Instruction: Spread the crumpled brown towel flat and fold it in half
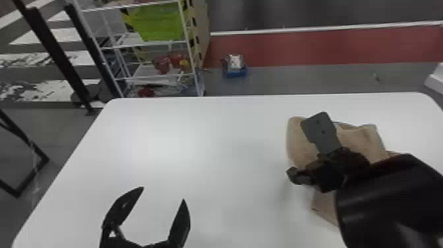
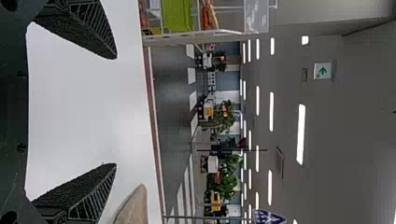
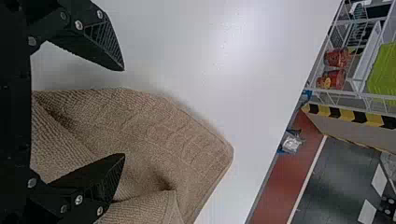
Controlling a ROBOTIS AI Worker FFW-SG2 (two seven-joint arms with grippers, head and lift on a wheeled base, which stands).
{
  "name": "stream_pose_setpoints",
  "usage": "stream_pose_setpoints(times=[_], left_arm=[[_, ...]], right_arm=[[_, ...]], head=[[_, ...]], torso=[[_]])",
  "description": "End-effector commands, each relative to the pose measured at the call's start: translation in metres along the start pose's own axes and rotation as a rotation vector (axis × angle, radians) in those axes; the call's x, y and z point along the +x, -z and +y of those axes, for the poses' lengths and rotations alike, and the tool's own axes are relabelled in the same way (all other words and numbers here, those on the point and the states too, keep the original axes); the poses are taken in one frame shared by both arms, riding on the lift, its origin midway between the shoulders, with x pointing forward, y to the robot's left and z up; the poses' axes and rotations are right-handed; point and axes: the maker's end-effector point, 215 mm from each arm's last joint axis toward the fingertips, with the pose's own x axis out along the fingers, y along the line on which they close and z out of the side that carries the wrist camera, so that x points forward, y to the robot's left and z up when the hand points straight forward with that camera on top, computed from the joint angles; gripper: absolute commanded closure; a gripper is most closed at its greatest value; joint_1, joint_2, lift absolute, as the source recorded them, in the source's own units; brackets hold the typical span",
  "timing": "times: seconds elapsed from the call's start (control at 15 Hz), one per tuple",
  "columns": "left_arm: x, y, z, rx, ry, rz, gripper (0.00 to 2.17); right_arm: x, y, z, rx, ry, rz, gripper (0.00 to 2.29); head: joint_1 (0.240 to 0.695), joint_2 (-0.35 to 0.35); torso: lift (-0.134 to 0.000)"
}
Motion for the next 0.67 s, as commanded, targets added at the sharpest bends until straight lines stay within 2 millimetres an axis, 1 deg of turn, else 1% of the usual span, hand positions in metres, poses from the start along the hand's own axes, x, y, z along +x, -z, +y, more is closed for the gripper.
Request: stream_pose_setpoints(times=[0.0,0.2,0.27,0.33,0.4,0.47,0.53,0.6], left_arm=[[0.0,0.0,0.001,-0.002,-0.004,0.0,0.05],[-0.001,0.001,0.001,0.0,-0.003,0.002,0.05],[-0.002,0.0,0.0,-0.002,-0.001,-0.002,0.05],[-0.002,-0.001,0.0,-0.001,-0.001,-0.003,0.05],[-0.002,-0.001,-0.001,-0.002,0.0,-0.005,0.05],[-0.003,-0.001,-0.001,-0.002,0.0,-0.004,0.05],[-0.004,-0.001,-0.002,-0.002,0.0,-0.004,0.05],[-0.005,0.0,-0.002,-0.002,0.0,-0.003,0.05]], right_arm=[[0.001,0.002,-0.001,-0.004,0.007,0.007,0.44],[0.0,0.014,-0.002,0.004,0.015,0.036,0.49],[0.0,0.015,-0.003,0.0,0.022,0.041,0.62],[0.0,0.015,-0.003,0.0,0.022,0.039,0.65],[-0.001,0.015,-0.001,0.001,0.018,0.037,0.82],[-0.004,0.012,0.002,0.001,0.01,0.02,0.91],[-0.007,0.005,0.005,-0.001,0.008,-0.008,0.91],[-0.01,-0.001,0.008,-0.008,0.009,-0.028,1.01]], head=[[0.695,0.168],[0.695,0.166],[0.695,0.165],[0.695,0.163],[0.695,0.16],[0.695,0.158],[0.695,0.158],[0.695,0.162]], torso=[[-0.134],[-0.134],[-0.134],[-0.134],[-0.134],[-0.134],[-0.134],[-0.134]])
